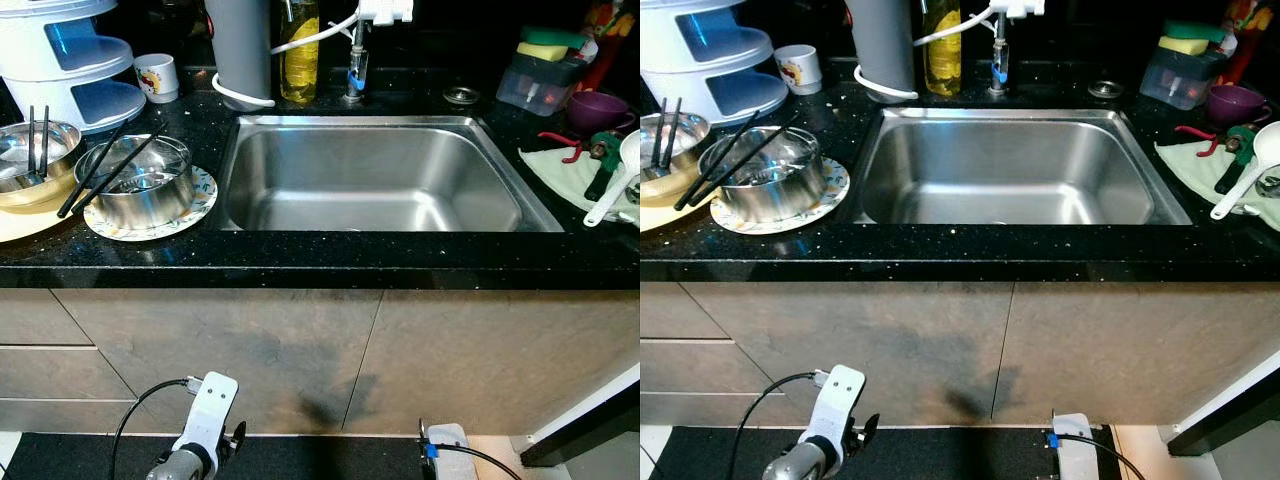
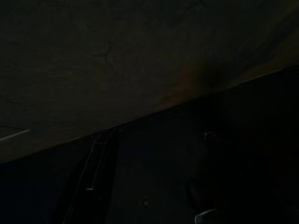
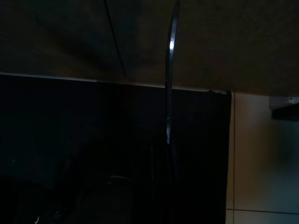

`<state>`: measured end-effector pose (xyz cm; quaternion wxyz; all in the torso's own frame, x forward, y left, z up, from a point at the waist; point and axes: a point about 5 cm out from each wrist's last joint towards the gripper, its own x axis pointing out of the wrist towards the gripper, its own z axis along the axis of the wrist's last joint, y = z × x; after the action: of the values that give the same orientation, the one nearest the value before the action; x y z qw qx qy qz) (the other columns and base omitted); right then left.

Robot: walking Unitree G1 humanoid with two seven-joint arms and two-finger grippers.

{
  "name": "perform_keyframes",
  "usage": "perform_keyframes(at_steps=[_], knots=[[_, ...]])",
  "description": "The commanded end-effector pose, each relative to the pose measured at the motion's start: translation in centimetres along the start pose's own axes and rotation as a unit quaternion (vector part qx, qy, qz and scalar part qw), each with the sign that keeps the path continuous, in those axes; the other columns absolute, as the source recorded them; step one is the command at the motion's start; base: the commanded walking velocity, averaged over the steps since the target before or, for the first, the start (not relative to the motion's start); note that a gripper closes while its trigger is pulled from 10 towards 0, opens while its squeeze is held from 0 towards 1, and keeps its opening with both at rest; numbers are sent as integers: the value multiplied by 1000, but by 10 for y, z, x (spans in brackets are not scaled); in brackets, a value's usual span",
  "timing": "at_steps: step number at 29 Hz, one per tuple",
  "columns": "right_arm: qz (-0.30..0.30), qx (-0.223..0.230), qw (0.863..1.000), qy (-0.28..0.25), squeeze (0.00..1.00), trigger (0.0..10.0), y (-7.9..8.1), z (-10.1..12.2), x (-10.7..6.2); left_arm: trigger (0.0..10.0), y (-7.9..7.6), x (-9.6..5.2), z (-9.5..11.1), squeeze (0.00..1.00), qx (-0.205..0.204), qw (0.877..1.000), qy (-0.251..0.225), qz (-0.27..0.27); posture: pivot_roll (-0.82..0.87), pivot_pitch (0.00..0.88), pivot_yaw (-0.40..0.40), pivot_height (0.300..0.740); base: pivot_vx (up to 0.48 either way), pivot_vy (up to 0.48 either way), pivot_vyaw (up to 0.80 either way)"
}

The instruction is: Kitchen organization

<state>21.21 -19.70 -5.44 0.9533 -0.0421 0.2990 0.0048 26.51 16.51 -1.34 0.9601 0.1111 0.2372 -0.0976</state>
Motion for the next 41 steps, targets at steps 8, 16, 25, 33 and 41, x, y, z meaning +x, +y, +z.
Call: perform_keyframes(at_steps=[8, 16, 25, 33, 41], knots=[[66, -11, 995, -68, 0, 10000, 13, 26, 5, 10000, 4, -5, 6, 0, -26, 999, -41, 15, -104, 170, -1, 740, 0, -60, 0], [324, -33, 922, -207, 0, 10000, 51, 93, -19, 10000, 21, -42, 57, 0, -40, 973, -228, 2, -101, 177, -5, 740, 0, 0, 0], [468, -13, 840, -275, 0, 10000, 52, 159, -63, 10000, 37, -82, 109, 0, -2, 943, -330, -41, -96, 184, -10, 740, 0, 0, 0], [526, 91, 756, -379, 0, 10000, 26, 241, -102, 10000, 56, -101, 177, 0, 4, 914, -402, -48, -74, 189, -17, 740, 0, 0, 0], [385, 263, 713, -524, 0, 10000, -12, 335, -113, 10000, 56, -74, 246, 0, -14, 923, -384, -26, -70, 187, -11, 740, 0, 0, 0]])
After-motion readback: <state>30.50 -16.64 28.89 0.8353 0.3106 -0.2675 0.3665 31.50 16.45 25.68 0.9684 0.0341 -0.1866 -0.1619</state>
